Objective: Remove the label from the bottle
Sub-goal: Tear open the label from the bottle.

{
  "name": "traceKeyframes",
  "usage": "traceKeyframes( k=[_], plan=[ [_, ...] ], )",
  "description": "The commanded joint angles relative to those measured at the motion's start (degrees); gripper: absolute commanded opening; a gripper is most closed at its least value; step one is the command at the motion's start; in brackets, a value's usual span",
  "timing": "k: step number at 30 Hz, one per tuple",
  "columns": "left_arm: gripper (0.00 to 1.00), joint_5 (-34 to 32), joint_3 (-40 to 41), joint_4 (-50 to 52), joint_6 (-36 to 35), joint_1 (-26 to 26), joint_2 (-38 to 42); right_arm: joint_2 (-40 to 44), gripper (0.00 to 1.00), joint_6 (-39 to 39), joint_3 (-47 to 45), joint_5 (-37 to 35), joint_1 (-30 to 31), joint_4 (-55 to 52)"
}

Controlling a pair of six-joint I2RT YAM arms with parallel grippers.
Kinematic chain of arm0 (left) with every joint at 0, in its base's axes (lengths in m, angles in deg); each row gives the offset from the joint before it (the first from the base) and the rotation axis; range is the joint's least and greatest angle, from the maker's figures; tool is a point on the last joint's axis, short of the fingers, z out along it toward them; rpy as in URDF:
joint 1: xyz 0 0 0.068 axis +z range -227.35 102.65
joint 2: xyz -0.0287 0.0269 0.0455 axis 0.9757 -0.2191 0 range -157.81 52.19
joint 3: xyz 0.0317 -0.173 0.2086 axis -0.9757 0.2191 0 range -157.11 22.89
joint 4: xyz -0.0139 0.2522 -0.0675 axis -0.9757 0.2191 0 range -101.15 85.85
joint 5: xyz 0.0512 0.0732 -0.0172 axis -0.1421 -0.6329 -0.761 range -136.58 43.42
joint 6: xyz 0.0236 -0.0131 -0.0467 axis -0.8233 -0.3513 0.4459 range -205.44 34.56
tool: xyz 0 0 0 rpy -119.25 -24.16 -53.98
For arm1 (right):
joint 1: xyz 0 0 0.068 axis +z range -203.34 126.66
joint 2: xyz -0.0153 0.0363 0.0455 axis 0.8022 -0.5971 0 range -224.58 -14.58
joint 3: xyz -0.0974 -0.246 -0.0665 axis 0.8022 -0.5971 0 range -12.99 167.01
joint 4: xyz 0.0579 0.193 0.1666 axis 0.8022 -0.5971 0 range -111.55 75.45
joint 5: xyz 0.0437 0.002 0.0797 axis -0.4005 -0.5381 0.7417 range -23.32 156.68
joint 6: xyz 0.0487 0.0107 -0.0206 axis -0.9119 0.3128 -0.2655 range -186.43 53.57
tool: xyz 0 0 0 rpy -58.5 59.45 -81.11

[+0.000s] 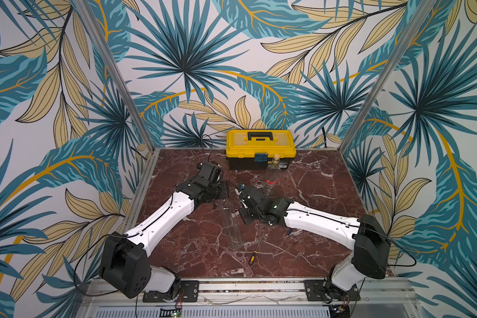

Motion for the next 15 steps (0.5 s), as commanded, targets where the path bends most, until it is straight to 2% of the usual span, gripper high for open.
traceKeyframes(
  k=[1, 15],
  plan=[
    [0.00, -0.9, 1.0, -1.5, -1.6, -0.3, 2.0, 1.3, 0.00, -0.2, -1.4, -0.4, -0.3, 0.5],
    [0.00, -0.2, 2.6, -3.2, -2.7, -0.3, 4.7, 0.9, 0.00, -1.0, -1.9, -0.8, -0.3, 0.6]
  ],
)
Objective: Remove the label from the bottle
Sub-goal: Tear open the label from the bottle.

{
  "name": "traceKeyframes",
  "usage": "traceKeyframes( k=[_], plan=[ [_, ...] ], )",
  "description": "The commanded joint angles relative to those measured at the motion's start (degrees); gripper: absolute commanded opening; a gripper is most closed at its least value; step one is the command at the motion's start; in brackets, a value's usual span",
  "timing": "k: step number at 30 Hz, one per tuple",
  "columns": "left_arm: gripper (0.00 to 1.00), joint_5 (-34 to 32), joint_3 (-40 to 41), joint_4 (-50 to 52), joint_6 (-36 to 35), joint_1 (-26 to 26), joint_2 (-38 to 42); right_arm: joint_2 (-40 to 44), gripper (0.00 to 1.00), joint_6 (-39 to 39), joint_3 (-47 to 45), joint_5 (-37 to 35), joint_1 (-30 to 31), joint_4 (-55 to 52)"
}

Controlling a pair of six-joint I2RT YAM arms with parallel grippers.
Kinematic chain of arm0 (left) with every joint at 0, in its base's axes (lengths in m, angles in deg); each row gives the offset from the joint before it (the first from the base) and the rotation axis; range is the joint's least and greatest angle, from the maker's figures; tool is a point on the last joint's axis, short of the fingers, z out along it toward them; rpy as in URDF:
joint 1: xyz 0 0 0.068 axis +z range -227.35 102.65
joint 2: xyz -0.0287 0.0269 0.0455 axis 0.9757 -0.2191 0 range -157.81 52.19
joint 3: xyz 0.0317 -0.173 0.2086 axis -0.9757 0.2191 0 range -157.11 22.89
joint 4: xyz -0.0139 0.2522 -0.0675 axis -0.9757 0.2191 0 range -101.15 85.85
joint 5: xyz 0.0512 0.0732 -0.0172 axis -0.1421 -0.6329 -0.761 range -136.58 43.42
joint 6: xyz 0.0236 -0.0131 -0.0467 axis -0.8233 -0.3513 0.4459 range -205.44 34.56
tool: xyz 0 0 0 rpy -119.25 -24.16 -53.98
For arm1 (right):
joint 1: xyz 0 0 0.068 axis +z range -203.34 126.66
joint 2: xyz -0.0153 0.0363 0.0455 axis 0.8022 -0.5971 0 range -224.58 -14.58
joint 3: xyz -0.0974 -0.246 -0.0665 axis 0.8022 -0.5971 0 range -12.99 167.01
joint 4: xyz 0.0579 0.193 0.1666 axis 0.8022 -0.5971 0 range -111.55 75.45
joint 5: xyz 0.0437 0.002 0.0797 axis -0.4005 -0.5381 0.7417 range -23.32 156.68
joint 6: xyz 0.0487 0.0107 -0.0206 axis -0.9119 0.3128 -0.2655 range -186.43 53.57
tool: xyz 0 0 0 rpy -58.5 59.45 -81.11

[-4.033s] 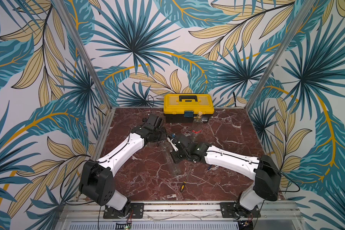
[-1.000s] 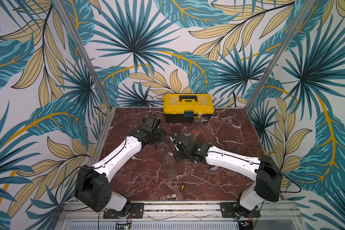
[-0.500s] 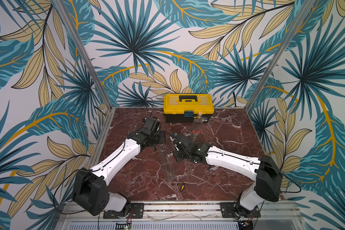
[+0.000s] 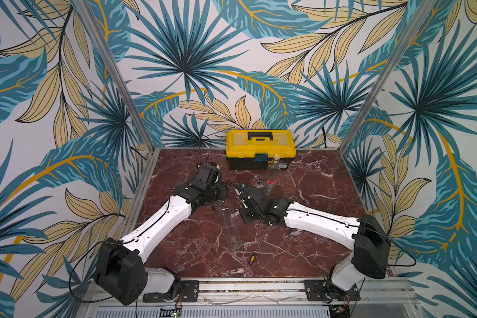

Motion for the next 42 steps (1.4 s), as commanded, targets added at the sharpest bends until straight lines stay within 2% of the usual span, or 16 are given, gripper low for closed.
traceKeyframes(
  k=[1, 42],
  plan=[
    [0.00, -0.3, 0.8, -1.8, -1.7, -0.2, 2.1, 0.9, 0.00, -1.0, -1.5, -0.7, -0.3, 0.4],
    [0.00, 2.4, 3.1, -3.8, -5.7, -0.5, 8.7, 1.9, 0.00, -3.1, -4.3, -1.0, -2.6, 2.5]
  ],
)
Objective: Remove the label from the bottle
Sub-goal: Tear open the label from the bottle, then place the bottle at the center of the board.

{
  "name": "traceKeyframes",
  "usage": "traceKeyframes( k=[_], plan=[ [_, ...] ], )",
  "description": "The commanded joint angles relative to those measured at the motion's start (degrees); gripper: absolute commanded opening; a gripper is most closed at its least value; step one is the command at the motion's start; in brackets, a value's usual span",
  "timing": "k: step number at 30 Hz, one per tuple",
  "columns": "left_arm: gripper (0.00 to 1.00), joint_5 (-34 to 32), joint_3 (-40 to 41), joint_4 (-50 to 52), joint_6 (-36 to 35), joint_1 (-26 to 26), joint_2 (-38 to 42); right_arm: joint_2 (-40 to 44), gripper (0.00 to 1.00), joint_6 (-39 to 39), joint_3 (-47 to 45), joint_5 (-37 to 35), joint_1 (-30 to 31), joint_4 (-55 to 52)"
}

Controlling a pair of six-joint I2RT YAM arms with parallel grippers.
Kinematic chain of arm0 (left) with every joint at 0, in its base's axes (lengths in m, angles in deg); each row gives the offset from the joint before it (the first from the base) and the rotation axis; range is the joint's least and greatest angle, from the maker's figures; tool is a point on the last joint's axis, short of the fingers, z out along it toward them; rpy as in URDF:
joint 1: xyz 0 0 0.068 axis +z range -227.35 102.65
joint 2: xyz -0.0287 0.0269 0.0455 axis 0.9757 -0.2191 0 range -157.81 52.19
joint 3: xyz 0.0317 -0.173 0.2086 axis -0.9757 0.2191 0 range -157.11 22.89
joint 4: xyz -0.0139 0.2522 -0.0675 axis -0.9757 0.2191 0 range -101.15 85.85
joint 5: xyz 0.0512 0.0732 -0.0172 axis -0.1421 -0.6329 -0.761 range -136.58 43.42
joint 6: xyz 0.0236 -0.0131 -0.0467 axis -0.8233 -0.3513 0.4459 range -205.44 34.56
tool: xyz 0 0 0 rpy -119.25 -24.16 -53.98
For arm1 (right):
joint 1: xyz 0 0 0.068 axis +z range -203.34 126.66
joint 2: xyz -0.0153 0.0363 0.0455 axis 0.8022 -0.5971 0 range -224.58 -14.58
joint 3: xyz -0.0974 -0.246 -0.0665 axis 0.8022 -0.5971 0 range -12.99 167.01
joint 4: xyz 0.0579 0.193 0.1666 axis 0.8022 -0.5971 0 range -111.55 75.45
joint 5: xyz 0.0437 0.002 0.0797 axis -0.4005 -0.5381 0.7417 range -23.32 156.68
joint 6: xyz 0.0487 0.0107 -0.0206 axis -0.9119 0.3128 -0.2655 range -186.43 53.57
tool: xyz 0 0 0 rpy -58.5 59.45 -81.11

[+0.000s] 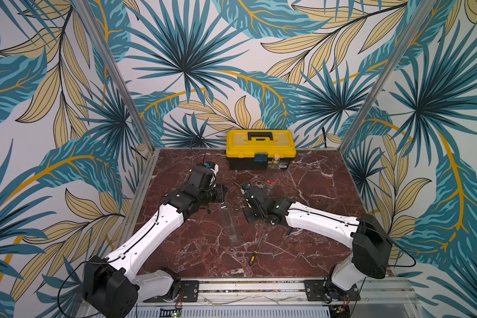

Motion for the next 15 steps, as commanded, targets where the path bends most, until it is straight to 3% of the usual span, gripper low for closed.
traceKeyframes(
  k=[1, 7, 15],
  plan=[
    [0.00, 0.5, 0.0, -2.5, -0.9, -0.5, 1.4, 1.3, 0.00, -0.6, -1.0, -0.8, -0.1, 0.5],
    [0.00, -0.4, -3.3, -2.6, -2.5, -0.9, 0.7, 0.1, 0.01, -1.3, -0.8, 0.0, -1.2, -0.5],
    [0.00, -4.2, -8.3, -3.4, -5.5, -0.9, -1.6, -1.7, 0.25, -2.4, -2.9, 3.2, -2.2, 1.0]
  ],
)
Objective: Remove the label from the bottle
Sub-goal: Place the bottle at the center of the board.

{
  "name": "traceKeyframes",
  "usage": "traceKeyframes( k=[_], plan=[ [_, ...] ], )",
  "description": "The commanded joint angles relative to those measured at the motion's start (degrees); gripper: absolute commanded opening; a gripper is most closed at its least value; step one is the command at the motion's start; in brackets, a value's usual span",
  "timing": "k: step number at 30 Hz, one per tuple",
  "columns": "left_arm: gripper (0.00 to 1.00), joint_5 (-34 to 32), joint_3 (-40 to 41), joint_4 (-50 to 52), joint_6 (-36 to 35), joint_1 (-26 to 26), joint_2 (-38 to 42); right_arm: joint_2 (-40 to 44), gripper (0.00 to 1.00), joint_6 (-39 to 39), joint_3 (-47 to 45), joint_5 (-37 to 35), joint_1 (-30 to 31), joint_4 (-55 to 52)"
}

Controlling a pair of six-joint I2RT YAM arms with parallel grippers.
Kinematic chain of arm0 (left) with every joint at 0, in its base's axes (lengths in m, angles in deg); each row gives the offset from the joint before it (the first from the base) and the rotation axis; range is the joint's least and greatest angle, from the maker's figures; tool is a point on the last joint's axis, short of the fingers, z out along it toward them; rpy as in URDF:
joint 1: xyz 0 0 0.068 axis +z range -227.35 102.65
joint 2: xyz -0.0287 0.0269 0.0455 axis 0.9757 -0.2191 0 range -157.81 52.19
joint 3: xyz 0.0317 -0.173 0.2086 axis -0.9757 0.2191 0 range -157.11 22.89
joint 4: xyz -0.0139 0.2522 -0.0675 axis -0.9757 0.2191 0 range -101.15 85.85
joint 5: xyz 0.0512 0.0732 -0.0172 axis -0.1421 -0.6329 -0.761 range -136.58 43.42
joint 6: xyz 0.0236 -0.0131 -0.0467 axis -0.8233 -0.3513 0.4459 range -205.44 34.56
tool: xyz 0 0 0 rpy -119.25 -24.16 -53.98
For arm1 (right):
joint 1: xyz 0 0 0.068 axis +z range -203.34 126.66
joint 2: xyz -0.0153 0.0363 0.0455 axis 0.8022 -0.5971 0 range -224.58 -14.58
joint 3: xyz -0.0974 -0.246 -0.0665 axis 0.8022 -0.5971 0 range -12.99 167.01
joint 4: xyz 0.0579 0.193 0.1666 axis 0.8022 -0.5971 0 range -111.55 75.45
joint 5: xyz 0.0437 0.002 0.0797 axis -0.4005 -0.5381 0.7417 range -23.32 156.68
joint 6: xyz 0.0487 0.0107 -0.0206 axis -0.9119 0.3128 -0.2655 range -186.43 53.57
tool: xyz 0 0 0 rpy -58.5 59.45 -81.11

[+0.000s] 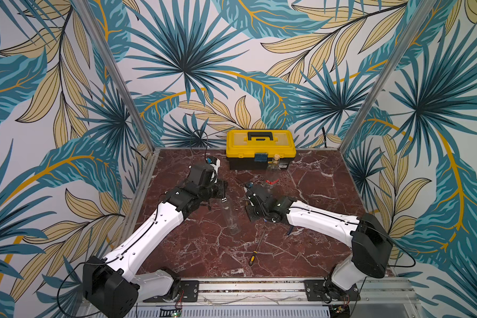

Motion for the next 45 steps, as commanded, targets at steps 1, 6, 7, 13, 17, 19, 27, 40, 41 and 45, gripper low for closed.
traceKeyframes(
  k=[1, 6, 7, 13, 17, 19, 27, 40, 41, 45],
  plan=[
    [0.00, -1.9, -3.6, -3.4, -1.9, -0.2, -0.8, -1.5, 0.29, -0.9, -1.8, 2.2, -0.2, 1.0],
    [0.00, -3.0, -5.5, -3.5, -3.1, -0.2, -1.8, -1.7, 0.38, -1.6, -2.9, 2.7, -0.3, 1.3],
    [0.00, -3.5, -5.6, -3.5, -3.2, -0.2, -1.8, -1.6, 0.40, -1.7, -3.2, 2.7, -0.2, 1.3],
    [0.00, -5.6, -5.9, -4.7, -3.3, -0.2, -1.4, -1.6, 0.47, -2.0, -4.3, 2.6, -0.4, 0.9],
    [0.00, -5.9, -5.8, -6.7, -3.6, -0.2, -1.6, -1.2, 0.53, -2.0, -4.9, 2.1, -0.4, 0.3],
    [0.00, -5.9, -6.1, -7.9, -4.0, -0.2, -2.0, -0.5, 0.56, -1.9, -5.4, 1.6, -0.3, 0.3],
    [0.00, -8.5, -8.5, -11.5, -7.4, -0.7, -4.9, 0.2, 0.61, -1.6, -6.3, 2.4, -0.4, 0.5],
    [0.00, -12.1, -12.4, -19.2, -16.5, -2.4, -12.3, 1.1, 0.68, -0.7, -7.0, 3.9, -0.3, 1.7],
    [0.00, -12.2, -12.6, -19.9, -16.9, -2.5, -12.8, 1.0, 0.68, -0.7, -6.9, 4.0, -0.3, 1.7],
    [0.00, -12.9, -12.7, -22.8, -18.1, -2.7, -15.5, 0.7, 0.68, -0.5, -6.7, 4.3, -0.3, 1.9]
  ],
)
